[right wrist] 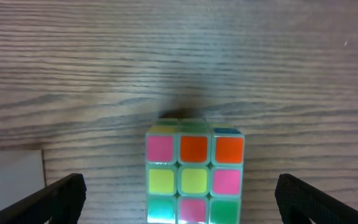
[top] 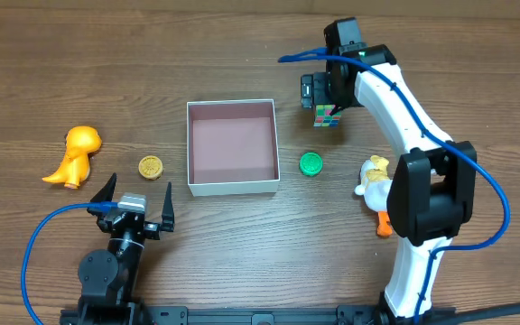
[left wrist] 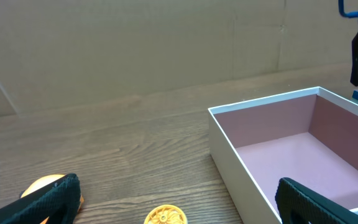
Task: Pack container
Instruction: 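Lower the right gripper and grasp the Rubik's cube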
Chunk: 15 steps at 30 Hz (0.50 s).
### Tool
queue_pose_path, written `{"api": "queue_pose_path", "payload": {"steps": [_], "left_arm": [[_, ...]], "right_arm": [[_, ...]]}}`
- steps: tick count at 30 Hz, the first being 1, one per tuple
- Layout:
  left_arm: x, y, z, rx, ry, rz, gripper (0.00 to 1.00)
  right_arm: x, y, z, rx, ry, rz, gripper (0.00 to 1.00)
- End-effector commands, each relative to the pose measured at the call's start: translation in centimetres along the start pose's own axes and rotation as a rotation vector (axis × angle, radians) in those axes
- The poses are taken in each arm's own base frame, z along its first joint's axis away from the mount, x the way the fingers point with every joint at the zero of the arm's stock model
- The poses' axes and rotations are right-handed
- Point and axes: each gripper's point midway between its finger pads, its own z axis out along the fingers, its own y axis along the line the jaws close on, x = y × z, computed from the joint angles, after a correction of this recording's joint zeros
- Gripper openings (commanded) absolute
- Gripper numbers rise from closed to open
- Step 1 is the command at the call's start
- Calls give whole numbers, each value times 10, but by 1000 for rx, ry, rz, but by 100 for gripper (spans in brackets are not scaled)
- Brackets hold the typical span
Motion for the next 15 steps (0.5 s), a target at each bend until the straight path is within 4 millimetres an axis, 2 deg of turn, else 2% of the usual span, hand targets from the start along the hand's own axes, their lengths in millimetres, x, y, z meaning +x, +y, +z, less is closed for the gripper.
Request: {"api": "queue_pose_path", "payload": {"steps": [1,15], "left_arm": [[1,4,0,-20,-2,15,100],[1,4,0,-20,-2,15,100]], "right_arm": [[-2,-2,10,23,2,47,100],[-7,-9,14,33,-18,107,100]]}}
